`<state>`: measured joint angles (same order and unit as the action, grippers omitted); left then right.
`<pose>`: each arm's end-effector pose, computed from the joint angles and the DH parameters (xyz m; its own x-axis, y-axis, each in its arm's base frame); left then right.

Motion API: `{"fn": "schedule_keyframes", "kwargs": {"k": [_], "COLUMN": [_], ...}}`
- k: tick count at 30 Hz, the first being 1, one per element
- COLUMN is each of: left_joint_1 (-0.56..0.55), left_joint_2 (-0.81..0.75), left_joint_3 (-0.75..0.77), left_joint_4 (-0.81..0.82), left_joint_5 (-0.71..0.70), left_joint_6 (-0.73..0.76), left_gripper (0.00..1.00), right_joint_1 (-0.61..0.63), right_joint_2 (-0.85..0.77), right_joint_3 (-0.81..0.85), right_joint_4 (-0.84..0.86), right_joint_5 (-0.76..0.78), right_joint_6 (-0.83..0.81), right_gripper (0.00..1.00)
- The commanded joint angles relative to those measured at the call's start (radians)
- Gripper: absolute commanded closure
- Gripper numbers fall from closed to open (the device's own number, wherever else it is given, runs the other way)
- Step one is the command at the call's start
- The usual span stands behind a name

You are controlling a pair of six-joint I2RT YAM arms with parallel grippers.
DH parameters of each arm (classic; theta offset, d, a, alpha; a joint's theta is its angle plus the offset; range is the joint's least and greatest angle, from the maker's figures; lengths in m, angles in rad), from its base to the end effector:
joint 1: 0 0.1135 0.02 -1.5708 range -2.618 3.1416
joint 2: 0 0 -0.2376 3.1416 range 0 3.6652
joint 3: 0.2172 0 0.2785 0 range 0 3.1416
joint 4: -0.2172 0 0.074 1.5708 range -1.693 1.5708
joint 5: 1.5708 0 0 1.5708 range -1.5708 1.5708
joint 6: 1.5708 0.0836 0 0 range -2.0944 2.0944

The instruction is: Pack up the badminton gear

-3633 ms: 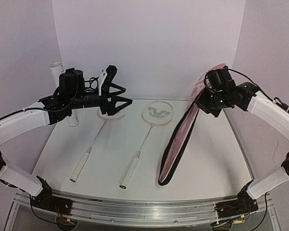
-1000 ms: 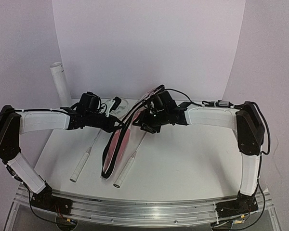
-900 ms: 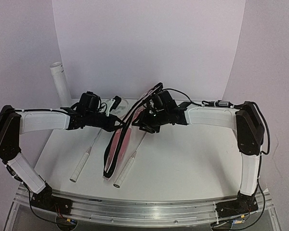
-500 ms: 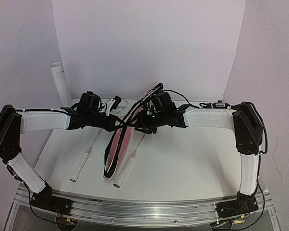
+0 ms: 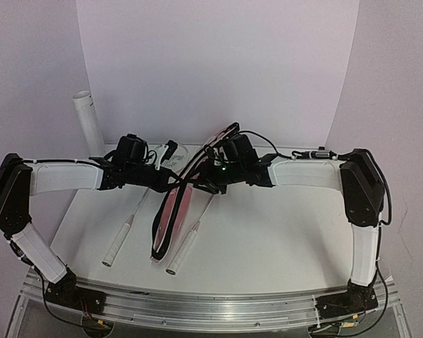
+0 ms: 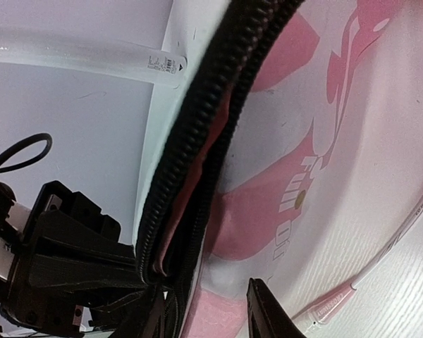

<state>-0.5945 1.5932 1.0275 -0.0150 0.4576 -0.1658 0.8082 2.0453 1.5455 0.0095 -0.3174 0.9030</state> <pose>0.3203 -0.2612 0.1742 -0.5817 0.2146 -0.7846 0.7224 0.5797 -0.3770 0.3482 0.4022 0.1749 -0.8901 0.1482 -0.4309 -0.2877 0.5505 0.7837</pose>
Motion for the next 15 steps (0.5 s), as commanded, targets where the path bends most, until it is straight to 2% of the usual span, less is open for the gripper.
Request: {"fn": "schedule_keyframes", "kwargs": {"k": [1, 5, 15], "left_joint_1": [0.001, 0.001, -0.002], "left_joint_2": [0.004, 0.006, 0.033], "left_joint_3": [0.048, 0.054, 0.07], "left_joint_4": [0.094, 0.098, 0.112], "left_joint_5": [0.01, 0.017, 0.031], "left_joint_6": [0.001, -0.001, -0.011], "left_gripper": [1.0, 1.0, 1.0], "right_joint_1": [0.007, 0.007, 0.007], "right_joint_2": [-0.003, 0.019, 0.13], "right_joint_3": [0.016, 0.017, 0.128], "right_joint_4": [0.043, 0.04, -0.007], "right_joint_5": [0.006, 0.031, 0.038], "right_joint_6": [0.011, 0.028, 0.047], "right_gripper": [0.66, 0.69, 0.65]}}
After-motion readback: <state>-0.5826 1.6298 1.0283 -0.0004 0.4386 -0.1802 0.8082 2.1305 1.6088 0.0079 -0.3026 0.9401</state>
